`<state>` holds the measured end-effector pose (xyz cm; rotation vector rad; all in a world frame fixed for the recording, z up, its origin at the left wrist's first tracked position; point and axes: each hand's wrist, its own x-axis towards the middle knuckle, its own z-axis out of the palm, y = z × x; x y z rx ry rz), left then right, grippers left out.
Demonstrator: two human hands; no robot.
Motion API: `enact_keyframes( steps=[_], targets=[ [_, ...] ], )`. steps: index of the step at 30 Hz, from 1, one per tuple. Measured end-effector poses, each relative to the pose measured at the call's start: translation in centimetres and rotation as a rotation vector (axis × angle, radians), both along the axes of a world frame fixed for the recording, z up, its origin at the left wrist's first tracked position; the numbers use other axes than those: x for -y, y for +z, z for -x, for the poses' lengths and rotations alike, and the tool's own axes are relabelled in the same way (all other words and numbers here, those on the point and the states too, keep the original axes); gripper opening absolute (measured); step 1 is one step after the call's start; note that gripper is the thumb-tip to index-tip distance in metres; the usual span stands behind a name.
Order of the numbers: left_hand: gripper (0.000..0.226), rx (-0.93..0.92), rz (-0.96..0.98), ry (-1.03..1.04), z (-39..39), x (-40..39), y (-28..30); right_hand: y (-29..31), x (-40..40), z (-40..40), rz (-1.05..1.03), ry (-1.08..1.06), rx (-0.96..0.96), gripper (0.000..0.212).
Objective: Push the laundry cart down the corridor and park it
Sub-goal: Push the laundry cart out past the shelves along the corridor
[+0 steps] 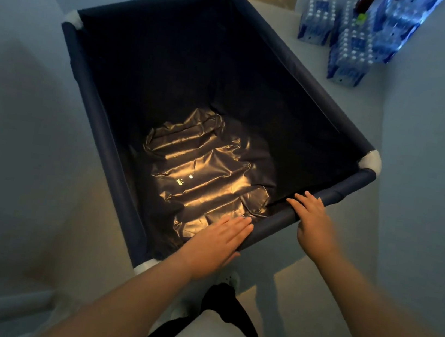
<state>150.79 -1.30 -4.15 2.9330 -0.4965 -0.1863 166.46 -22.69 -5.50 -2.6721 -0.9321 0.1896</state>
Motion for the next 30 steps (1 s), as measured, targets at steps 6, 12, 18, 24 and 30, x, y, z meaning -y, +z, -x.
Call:
enact_keyframes(
  steps=[6, 12, 18, 24, 30],
  targets=[
    [0.061, 0.105, -0.066, 0.146, 6.2, -6.3, 1.6, 0.3, -5.5, 6.6, -0.275, -0.086, -0.053, 0.033],
    [0.065, 0.091, -0.137, 0.343, 11.1, -12.4, 3.0, 0.1, -11.8, 12.2, -0.289, 0.135, -0.074, 0.034],
    [0.06, 0.075, -0.184, 0.445, 11.8, -15.8, 4.3, 2.3, -18.0, 13.8, -0.296, 0.299, -0.113, 0.039],
    [0.057, 0.076, -0.137, 0.507, 11.7, -19.8, 3.2, 2.6, -23.5, 14.2, -0.265, 0.356, -0.121, 0.042],
    [0.059, 0.11, -0.143, 0.45, 12.4, -25.0, 2.5, 2.0, -29.4, 16.3, -0.24, 0.307, -0.123, 0.045]
  ],
)
